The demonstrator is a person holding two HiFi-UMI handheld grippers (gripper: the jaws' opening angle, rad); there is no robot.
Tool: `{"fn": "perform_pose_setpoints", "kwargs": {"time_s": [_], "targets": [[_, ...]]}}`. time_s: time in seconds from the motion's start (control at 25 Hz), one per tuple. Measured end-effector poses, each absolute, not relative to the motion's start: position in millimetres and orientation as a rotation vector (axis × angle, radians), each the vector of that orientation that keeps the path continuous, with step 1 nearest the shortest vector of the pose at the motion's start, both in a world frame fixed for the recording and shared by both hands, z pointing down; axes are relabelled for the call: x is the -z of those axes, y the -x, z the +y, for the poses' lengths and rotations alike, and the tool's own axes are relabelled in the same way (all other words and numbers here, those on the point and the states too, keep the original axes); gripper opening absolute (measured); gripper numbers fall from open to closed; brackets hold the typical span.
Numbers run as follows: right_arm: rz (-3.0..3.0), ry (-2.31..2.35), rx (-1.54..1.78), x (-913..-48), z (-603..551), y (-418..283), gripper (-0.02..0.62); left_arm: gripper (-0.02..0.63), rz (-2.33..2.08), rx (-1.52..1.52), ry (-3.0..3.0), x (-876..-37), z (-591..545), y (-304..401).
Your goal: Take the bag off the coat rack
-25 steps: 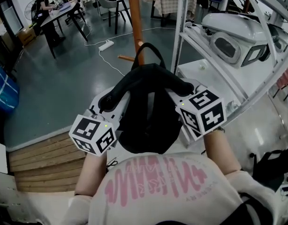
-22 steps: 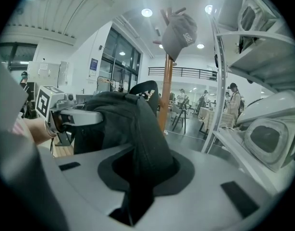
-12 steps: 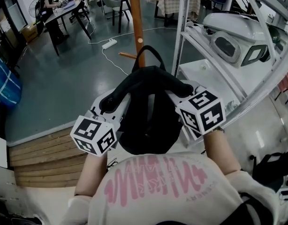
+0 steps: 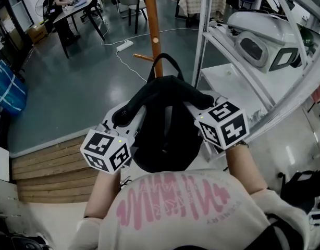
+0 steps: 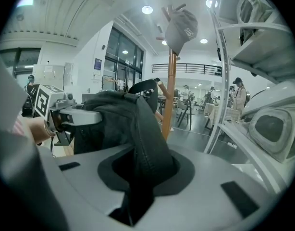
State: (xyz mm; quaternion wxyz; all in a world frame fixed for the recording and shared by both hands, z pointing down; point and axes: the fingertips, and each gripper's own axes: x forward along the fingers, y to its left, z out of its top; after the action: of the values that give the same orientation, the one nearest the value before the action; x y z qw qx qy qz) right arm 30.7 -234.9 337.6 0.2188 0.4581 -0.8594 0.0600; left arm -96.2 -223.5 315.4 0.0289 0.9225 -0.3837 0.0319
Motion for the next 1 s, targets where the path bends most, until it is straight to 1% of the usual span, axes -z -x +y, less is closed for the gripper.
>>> {"fn": "perform_pose_setpoints", "kwargs": {"time_s": [1.0], "targets": [[-2.386,-1.191,-0.224,-371,-199,-48,0.077,0.103,-1.223,-0.164,-2.758,-344,-181,78]]}}
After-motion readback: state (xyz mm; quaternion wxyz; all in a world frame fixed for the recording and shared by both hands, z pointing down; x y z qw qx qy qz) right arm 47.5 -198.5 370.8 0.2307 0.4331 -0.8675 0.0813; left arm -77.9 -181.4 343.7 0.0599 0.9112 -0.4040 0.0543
